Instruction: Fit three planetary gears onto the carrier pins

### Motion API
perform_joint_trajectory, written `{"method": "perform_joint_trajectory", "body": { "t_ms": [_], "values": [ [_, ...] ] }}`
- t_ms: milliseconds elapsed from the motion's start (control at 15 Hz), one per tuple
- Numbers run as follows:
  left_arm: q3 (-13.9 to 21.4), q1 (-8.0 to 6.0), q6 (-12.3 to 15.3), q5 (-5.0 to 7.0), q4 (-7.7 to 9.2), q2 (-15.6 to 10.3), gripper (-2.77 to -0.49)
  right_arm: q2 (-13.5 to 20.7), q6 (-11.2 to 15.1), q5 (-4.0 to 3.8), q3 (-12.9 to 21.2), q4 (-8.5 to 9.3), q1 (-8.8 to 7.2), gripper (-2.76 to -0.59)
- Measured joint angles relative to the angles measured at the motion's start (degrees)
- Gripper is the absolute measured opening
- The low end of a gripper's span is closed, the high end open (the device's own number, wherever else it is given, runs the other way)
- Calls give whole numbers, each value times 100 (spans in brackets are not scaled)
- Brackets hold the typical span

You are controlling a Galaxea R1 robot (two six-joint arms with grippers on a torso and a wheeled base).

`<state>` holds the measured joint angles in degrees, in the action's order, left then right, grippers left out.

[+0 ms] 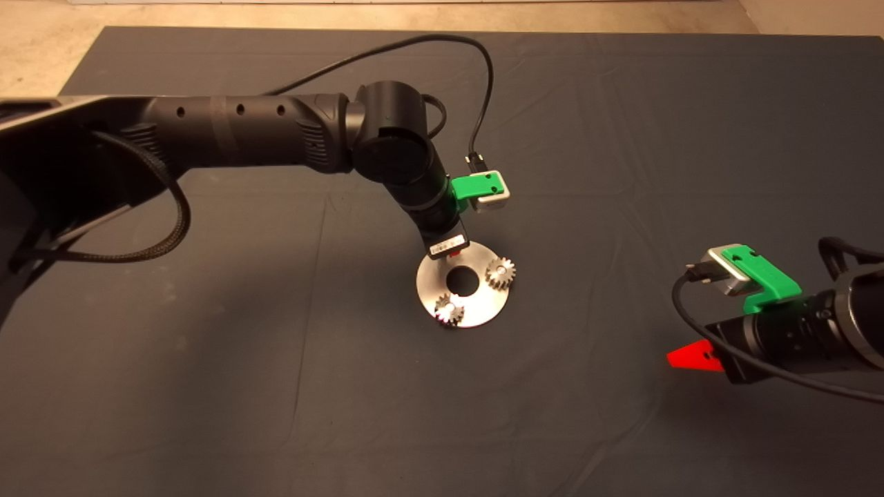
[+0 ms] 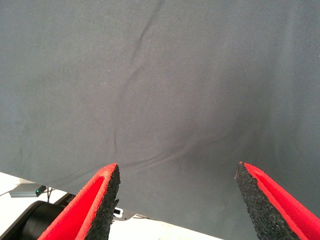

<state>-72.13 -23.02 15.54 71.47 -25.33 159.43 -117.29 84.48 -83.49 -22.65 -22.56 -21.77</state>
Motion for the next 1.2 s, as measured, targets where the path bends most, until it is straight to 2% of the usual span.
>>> {"method": "perform_joint_trajectory", "body": {
  "t_ms": [400,1200],
  "values": [
    [-28,34,-113,-22,-21,-2,-263,0,0,-2,0,13,0,-163],
    [-27,48,-154,10,-56,28,-264,-5,-2,-10,0,16,-2,-163]
  ]
}}
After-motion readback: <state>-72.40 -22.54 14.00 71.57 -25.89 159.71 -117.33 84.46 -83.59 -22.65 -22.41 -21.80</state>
